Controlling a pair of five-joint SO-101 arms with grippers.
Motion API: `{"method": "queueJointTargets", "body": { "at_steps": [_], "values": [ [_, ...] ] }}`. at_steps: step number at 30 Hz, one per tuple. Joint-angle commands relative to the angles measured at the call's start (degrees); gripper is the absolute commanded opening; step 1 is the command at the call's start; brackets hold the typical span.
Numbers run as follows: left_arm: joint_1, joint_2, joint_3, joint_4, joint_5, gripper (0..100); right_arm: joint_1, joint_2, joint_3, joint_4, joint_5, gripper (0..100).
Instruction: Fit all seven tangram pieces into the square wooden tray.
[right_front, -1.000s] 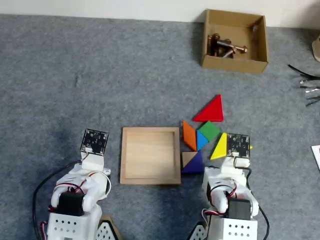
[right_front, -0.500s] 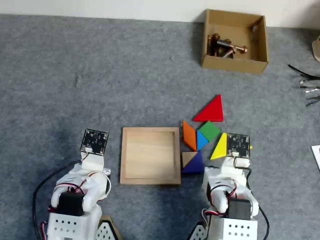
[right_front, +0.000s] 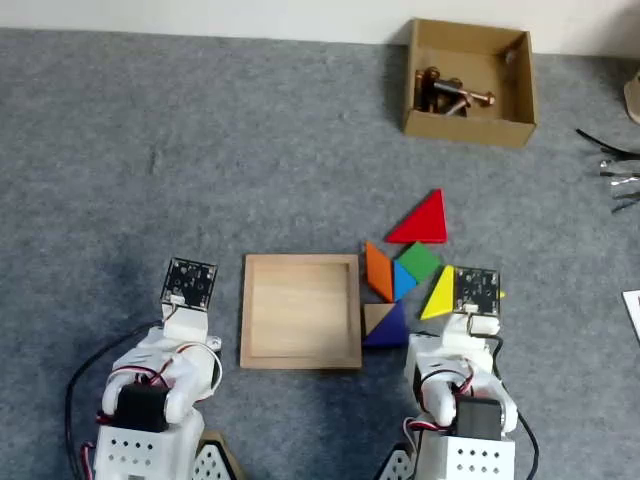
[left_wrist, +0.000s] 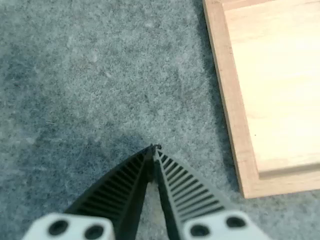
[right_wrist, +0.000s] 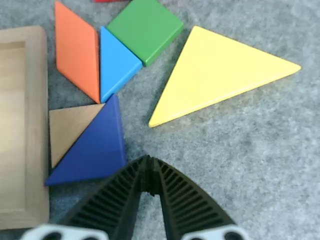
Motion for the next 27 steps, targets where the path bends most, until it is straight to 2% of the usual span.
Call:
{"method": "queueJointTargets", "body": {
  "at_steps": [1,11,14,20,27],
  "values": [
    [0.3,-0.3,1.1,0.4,0.4,1,1.5,-0.7,6.1,-1.5,-0.3,0.5],
    [0.3,-0.3,1.1,0.4,0.4,1,19.0,-0.7,6.4,-19.5,0.0,0.6],
    [0.3,-0.3,1.1,0.4,0.4,1,22.6,-0.7,6.4,-23.1,5.5,0.6],
    [0.3,-0.3,1.1,0.4,0.4,1,26.1,-0.7,6.5,-23.5,20.5,0.6],
    [0.3,-0.3,1.1,0.4,0.4,1,30.5,-0.6,6.0,-21.1,25.2,0.6]
  ]
}}
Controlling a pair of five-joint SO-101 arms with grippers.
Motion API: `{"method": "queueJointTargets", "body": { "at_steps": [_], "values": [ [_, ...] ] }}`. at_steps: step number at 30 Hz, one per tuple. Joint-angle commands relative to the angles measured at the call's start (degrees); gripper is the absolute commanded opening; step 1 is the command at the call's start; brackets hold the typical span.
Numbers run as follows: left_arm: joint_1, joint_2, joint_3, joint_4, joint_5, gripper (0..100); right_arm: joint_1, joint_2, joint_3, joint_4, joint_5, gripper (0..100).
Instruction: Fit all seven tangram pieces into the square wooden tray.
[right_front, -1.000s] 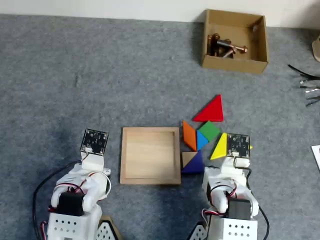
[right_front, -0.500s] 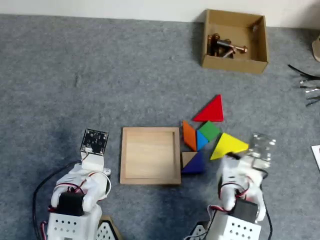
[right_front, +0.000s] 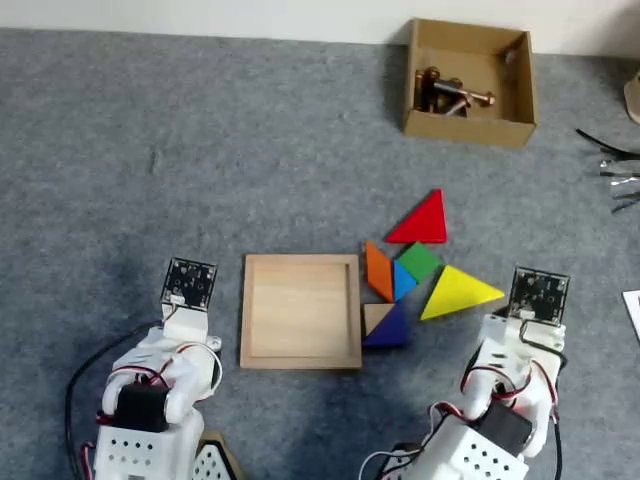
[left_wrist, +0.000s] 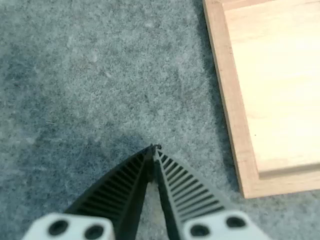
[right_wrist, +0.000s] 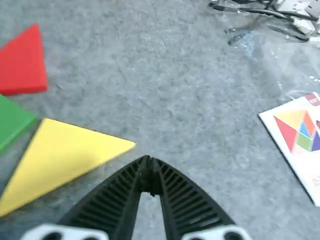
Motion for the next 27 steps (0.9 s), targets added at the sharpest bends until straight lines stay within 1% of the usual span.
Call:
{"method": "queueJointTargets", "body": {
  "at_steps": [1,3,7,10,12,16,21,27],
  "values": [
    [0.3,-0.3,1.1,0.4,0.4,1,1.7,-0.6,5.1,2.6,5.5,0.7],
    [0.3,-0.3,1.1,0.4,0.4,1,1.6,-0.6,1.2,5.6,8.3,0.7],
    [0.3,-0.3,1.1,0.4,0.4,1,1.3,-0.5,-8.0,10.3,9.3,1.0],
    [0.3,-0.3,1.1,0.4,0.4,1,-1.3,1.3,-13.8,15.5,12.5,5.6],
    [0.3,-0.3,1.1,0.4,0.4,1,-2.1,5.2,-17.2,17.4,13.4,8.7],
    [0.3,-0.3,1.1,0.4,0.4,1,-2.3,17.3,-24.0,17.2,13.2,9.8],
    [0.3,-0.3,1.1,0.4,0.4,1,-2.1,37.0,-37.9,17.8,8.5,9.8],
    [0.3,-0.3,1.1,0.4,0.4,1,-4.3,59.4,-53.0,27.2,7.6,10.1]
  ]
}}
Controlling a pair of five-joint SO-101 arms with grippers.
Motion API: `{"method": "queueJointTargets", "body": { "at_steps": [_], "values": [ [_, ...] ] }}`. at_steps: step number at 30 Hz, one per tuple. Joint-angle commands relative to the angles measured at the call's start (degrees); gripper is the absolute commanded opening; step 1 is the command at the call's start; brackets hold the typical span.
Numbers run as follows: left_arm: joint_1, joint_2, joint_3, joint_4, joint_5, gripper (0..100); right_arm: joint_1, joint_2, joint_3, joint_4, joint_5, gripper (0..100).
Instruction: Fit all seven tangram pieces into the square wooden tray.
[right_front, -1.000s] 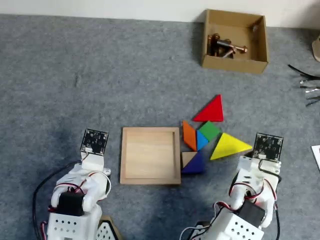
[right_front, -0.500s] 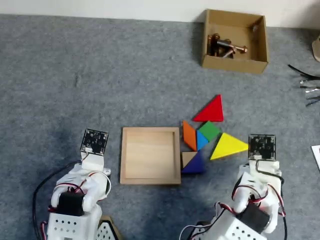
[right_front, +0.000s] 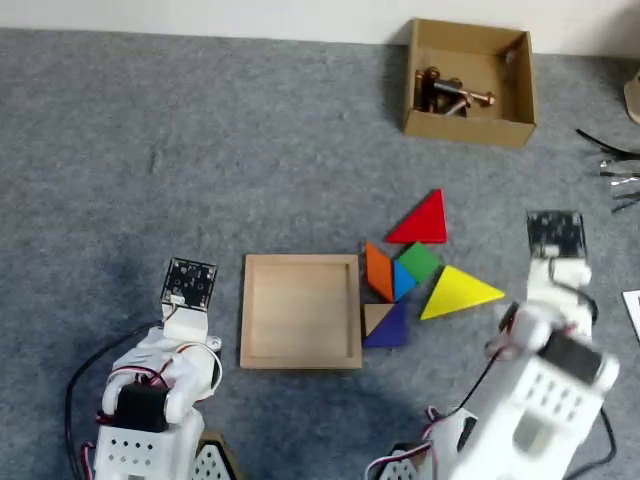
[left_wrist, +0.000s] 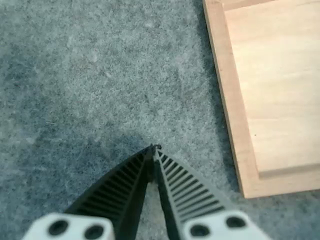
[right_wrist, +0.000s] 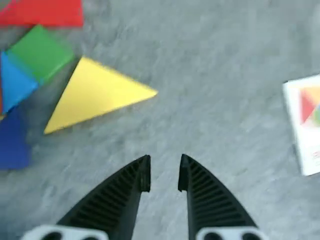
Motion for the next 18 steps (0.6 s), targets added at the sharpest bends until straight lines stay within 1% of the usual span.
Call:
{"method": "queueJointTargets", "body": {
  "at_steps": [1,6,8,11,13,16,18],
  "values": [
    [0.3,-0.3,1.1,0.4,0.4,1,-2.2,13.2,-11.5,5.2,-1.0,10.1],
    [0.3,-0.3,1.1,0.4,0.4,1,-6.4,23.7,-18.9,9.3,-1.0,10.4],
    [0.3,-0.3,1.1,0.4,0.4,1,-8.4,26.2,-21.0,9.9,-1.9,13.2],
    [0.3,-0.3,1.1,0.4,0.4,1,-11.2,28.9,-23.3,9.5,-5.6,20.7],
    [0.3,-0.3,1.1,0.4,0.4,1,-14.2,30.3,-23.8,9.5,-6.0,24.1],
    [0.3,-0.3,1.1,0.4,0.4,1,-19.2,32.3,-23.8,9.3,-6.1,24.3],
    [0.3,-0.3,1.1,0.4,0.4,1,-21.3,33.9,-24.3,6.5,-6.2,24.5]
  ]
}}
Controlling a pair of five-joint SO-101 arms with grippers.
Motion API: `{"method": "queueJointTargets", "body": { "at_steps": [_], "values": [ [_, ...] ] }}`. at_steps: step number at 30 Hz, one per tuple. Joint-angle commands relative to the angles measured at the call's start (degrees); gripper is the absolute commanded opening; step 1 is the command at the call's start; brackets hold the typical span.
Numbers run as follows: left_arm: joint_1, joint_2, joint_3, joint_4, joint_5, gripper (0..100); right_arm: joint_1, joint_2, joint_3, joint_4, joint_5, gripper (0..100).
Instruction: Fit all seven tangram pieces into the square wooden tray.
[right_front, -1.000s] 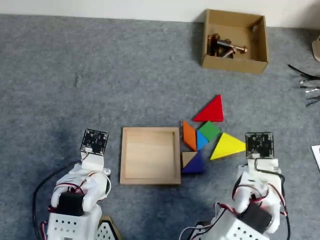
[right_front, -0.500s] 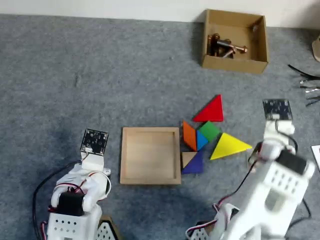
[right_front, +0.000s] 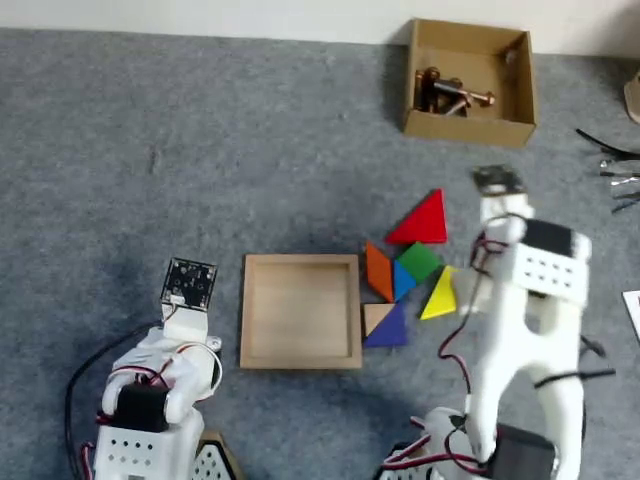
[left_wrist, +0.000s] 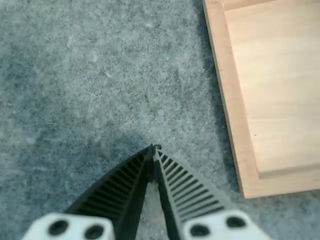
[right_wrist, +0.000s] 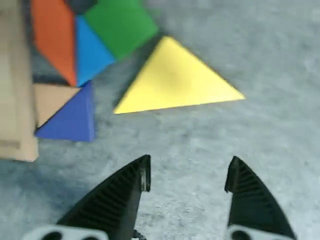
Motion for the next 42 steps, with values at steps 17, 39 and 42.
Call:
{"method": "queueJointTargets", "body": {
  "at_steps": [17,39,42],
  "values": [
    [0.3,-0.3,1.1,0.4,0.4,1,-8.9,24.0,-7.2,-12.6,-5.5,24.5],
    [0.3,-0.3,1.1,0.4,0.4,1,-9.5,40.2,-7.2,-21.1,-5.0,24.4],
    [0.3,-0.3,1.1,0.4,0.4,1,-9.6,40.3,-6.9,-20.7,-0.4,24.3]
  ]
}}
